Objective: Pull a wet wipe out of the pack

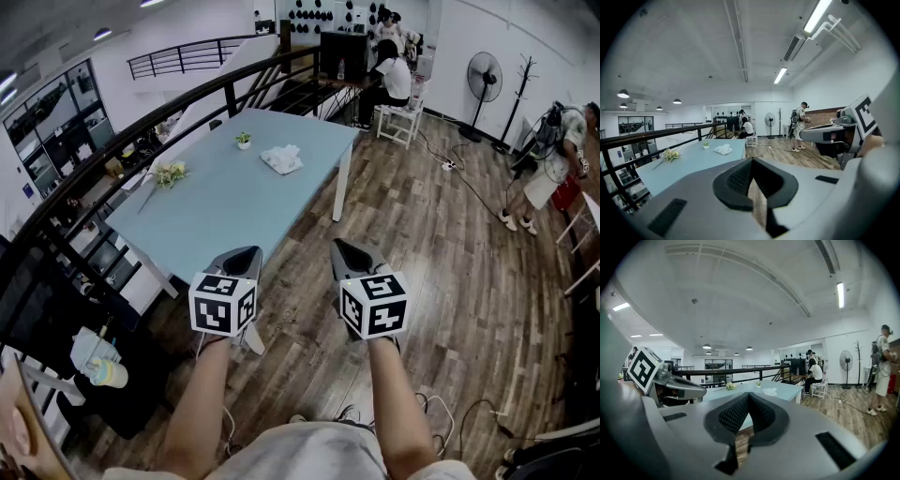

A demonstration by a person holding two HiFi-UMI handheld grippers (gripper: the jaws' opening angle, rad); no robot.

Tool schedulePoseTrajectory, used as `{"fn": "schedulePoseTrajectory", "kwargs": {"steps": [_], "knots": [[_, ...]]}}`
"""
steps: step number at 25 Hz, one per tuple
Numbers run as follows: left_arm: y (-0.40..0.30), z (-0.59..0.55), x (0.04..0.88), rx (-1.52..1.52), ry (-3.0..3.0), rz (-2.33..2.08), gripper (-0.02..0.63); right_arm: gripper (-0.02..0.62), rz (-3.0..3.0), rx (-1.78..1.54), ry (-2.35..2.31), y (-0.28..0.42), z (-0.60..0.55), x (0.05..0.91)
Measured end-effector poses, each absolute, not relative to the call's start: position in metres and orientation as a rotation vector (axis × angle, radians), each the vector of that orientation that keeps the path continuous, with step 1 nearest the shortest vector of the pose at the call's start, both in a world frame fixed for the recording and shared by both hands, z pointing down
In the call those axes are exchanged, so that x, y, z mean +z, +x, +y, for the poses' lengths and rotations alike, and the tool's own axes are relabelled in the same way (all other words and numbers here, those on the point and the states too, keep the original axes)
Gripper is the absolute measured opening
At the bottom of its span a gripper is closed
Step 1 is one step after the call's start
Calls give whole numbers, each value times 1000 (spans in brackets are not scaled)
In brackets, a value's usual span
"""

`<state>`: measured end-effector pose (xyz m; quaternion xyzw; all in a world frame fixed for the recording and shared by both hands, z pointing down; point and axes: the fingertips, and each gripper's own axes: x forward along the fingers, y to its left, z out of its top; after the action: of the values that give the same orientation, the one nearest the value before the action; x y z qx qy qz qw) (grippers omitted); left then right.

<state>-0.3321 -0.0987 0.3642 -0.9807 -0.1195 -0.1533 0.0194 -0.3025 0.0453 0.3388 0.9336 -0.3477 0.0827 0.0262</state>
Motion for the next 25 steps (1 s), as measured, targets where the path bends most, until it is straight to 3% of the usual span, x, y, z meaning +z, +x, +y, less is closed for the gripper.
{"fn": "schedulePoseTrajectory", "kwargs": {"steps": [25], "knots": [[-305,-84,373,-482,-3018,-407,-6,6,-1067,221,2905,-284,55,344]]}}
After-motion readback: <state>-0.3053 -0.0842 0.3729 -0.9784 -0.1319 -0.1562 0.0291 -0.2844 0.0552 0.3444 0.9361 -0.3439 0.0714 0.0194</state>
